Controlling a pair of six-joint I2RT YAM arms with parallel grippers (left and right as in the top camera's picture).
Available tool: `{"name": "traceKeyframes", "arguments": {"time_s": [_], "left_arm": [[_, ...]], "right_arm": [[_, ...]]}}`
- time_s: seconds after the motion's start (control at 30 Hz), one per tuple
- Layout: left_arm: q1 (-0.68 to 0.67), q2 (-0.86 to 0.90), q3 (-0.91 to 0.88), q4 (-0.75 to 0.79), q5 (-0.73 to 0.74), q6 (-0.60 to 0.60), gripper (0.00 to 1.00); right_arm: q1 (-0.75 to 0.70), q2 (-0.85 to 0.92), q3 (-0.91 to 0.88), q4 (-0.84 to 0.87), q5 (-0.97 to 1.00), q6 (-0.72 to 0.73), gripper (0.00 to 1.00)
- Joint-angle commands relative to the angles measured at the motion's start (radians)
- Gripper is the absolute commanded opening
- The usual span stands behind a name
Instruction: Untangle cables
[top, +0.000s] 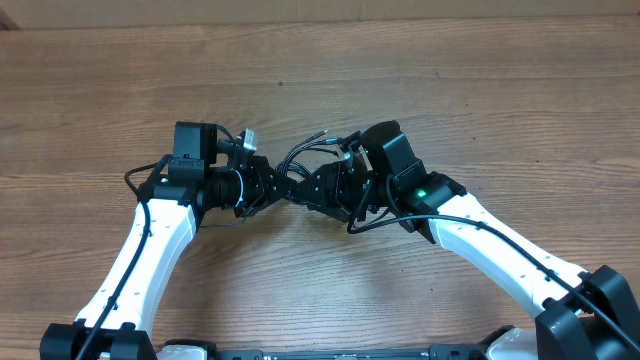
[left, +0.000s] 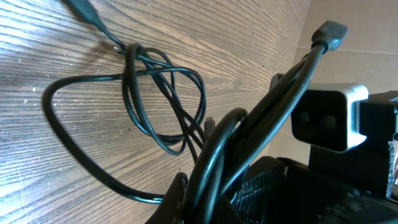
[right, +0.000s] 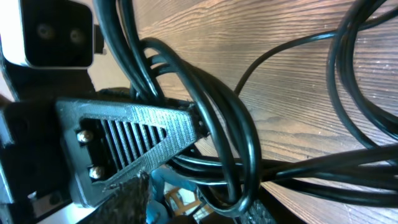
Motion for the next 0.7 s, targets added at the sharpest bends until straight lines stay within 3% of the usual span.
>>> {"name": "traceKeyframes", "arguments": {"time_s": [0.0, 0.3, 0.67], "left_arm": [[-0.023, -0.001, 0.002, -0.005, 0.056, -0.005, 0.04], [-0.023, -0.001, 0.002, -0.005, 0.106, 0.003, 0.04], [-0.023, -0.001, 0.002, -0.004, 0.094, 0.003, 0.05]], "right_arm": [[0.0, 0.007, -0.001, 0.018, 0.055, -0.008, 0.41], [0.0, 0.007, -0.001, 0.06, 0.067, -0.009, 0.33], [0.0, 0.007, -0.001, 0.063, 0.093, -0.008, 0.16]]}}
